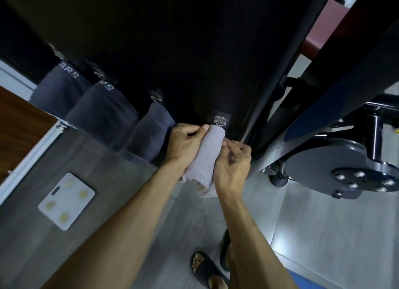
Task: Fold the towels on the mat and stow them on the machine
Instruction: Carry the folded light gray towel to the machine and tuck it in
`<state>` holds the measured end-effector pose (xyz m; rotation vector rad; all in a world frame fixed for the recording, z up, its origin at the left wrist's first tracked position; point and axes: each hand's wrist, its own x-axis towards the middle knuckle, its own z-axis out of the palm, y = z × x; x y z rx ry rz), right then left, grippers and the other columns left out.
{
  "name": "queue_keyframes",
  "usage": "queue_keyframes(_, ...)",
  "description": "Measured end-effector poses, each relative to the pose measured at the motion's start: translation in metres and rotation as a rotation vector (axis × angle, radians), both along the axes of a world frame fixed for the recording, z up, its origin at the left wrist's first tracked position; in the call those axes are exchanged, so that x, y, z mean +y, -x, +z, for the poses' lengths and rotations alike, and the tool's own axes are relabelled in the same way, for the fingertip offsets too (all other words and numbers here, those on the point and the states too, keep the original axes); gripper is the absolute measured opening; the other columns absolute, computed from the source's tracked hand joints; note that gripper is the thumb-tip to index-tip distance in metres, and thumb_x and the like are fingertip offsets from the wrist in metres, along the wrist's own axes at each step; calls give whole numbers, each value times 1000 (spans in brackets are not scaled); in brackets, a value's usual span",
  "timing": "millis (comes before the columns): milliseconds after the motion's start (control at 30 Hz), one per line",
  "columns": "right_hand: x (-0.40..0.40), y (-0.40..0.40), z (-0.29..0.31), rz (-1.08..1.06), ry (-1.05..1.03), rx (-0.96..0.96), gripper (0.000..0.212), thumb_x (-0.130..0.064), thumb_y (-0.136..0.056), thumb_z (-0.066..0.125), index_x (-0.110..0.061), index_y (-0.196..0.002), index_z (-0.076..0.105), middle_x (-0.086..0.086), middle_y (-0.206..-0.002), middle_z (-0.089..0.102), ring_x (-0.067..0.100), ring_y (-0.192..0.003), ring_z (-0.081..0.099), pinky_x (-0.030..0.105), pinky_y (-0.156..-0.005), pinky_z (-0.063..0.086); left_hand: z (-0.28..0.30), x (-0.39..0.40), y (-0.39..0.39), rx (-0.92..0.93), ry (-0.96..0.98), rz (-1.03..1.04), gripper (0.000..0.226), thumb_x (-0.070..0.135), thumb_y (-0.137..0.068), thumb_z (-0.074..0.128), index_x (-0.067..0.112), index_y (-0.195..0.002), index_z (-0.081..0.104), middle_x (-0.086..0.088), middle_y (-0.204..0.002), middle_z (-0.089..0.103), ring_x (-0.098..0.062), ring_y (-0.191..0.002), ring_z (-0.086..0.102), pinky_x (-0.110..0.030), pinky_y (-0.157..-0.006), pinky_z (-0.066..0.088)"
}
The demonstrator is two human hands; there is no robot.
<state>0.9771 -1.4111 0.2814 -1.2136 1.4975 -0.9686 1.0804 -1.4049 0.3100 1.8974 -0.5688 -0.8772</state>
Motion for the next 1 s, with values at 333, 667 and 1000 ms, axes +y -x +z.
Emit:
queue_keyframes(333, 13, 16, -7, 416, -102, -24, 57, -56, -98, 35, -29, -150, 34, -16, -143, 38, -1, -131, 38, 27, -110, 32, -13, 36, -4, 204, 20, -460, 54, 50, -81, 54, 50, -134, 46, 19, -130, 58, -6, -120, 55, -38, -102, 44)
queue_keyframes(667, -6, 37, 26, 523, -38, 176, 48, -42, -97, 49, -20, -140, 45, -3, -136, 47, 13, -122, 51, 39, -104, 43, 19, 33, -8, -83, -108, -416, 42, 42, -83, 59, 35, -124, 57, 14, -116, 64, -4, -106, 61, -29, -90, 52)
queue_keyframes(1000, -9, 36, 119, 895, 302, 489, 41, -36, -96, 51, -22, -134, 50, 1, -133, 49, 20, -120, 50, 31, -96, 43, 73, 118, 13, -448, -147, -140, 30, 30, -85, 61, 15, -109, 69, 3, -103, 72, -13, -98, 66, -35, -89, 52)
